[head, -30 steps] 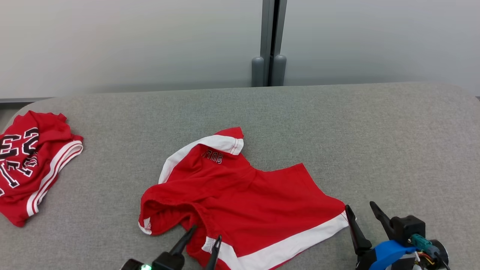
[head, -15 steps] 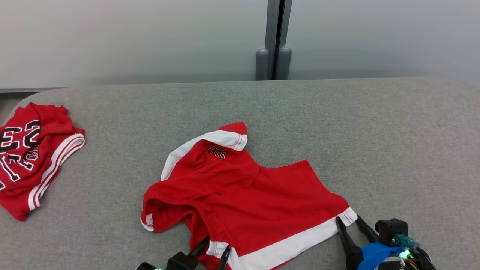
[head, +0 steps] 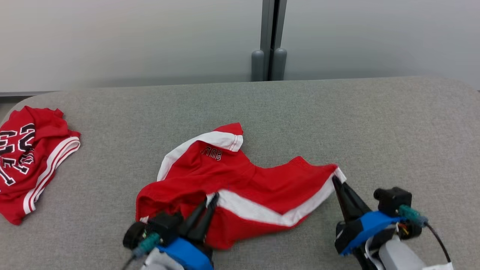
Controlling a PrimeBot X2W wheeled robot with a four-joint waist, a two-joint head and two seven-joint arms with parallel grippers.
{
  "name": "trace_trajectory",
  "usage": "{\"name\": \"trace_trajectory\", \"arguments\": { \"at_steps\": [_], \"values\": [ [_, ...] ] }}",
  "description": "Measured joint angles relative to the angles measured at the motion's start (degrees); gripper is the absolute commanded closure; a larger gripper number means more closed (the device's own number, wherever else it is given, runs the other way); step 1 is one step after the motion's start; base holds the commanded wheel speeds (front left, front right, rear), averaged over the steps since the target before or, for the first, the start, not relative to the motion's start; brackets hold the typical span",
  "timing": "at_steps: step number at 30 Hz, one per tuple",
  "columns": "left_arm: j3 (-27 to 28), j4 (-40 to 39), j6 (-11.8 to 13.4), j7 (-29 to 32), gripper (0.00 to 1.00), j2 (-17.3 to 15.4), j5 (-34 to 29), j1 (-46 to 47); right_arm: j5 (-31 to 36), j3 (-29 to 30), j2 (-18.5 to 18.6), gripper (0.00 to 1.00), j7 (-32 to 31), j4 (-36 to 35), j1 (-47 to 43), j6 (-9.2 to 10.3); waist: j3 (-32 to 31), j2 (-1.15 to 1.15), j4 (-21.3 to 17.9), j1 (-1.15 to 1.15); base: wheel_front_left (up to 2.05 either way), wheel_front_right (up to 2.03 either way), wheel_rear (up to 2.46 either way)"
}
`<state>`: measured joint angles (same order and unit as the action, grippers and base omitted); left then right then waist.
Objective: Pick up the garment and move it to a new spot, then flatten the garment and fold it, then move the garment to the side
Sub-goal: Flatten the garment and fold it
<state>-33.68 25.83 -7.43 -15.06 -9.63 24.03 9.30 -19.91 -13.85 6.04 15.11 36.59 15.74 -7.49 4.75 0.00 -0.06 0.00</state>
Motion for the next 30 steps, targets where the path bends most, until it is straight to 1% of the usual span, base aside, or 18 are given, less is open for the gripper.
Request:
{"name": "trace_trajectory", "arguments": {
  "at_steps": [2, 6, 10, 13, 16, 20, 23, 27, 30],
  "values": [
    [1.3, -2.6, 0.0, 0.0, 1.0, -1.3, 1.1, 2.8, -1.4, -0.1, 0.2, 1.0, 0.0, -2.2, 2.0, 0.0, 0.5, 0.0, -0.3, 0.0, 0.0, 0.0, 0.0],
    [2.4, -4.9, 0.0, 0.0, 1.0, -4.5, 2.8, 12.0, -4.8, 0.3, 0.2, 1.0, 0.0, -3.3, 9.6, 0.0, 2.5, 0.0, -1.2, 0.0, 0.0, 0.0, 0.0],
    [1.3, -4.3, 0.0, 0.0, 1.0, -8.0, 4.3, 25.9, -7.2, -1.0, 0.0, 1.0, 0.0, -2.3, 22.4, 0.0, 6.2, 0.02, -2.5, 0.0, 0.0, 0.0, 0.0],
    [-0.6, -1.9, 0.0, 0.0, 1.0, -10.3, 6.6, 37.9, -7.8, -1.7, 0.0, 1.0, 0.0, 0.3, 33.7, 0.0, 9.7, 0.02, -3.5, 0.02, 0.0, 0.0, 0.0],
    [-0.9, -0.3, 0.0, 0.2, 1.0, -11.2, 10.4, 49.4, -8.7, -0.9, -0.4, 1.0, 0.0, 3.3, 44.5, 0.0, 13.6, 0.02, -4.7, 0.03, 0.0, 0.0, 0.0],
    [-3.4, 3.0, 0.0, 0.3, 1.0, -11.8, 13.6, 62.0, -11.1, 1.3, -1.0, 1.0, 0.0, 8.0, 56.4, 0.0, 18.0, 0.03, -5.6, 0.03, 0.0, 0.0, 0.0],
    [-5.0, 5.7, 0.0, 0.3, 1.0, -11.2, 16.3, 70.0, -11.1, 2.4, -0.8, 1.0, 0.0, 10.9, 63.7, 0.0, 20.4, 0.03, -6.0, 0.02, 0.0, 0.0, 0.0],
    [-7.2, 9.4, 0.0, 0.2, 1.0, -9.8, 20.6, 76.7, -11.6, 3.7, -0.1, 1.0, 0.0, 15.8, 69.7, 0.0, 22.9, 0.03, -6.6, 0.01, 0.0, 0.0, 0.0],
    [-8.7, 11.3, 0.0, 0.1, 1.0, -9.5, 22.9, 77.3, -11.6, 2.9, -0.2, 1.0, 0.0, 18.2, 70.1, 0.01, 23.8, 0.03, -6.9, 0.02, 0.0, 0.0, 0.0]
  ]
}}
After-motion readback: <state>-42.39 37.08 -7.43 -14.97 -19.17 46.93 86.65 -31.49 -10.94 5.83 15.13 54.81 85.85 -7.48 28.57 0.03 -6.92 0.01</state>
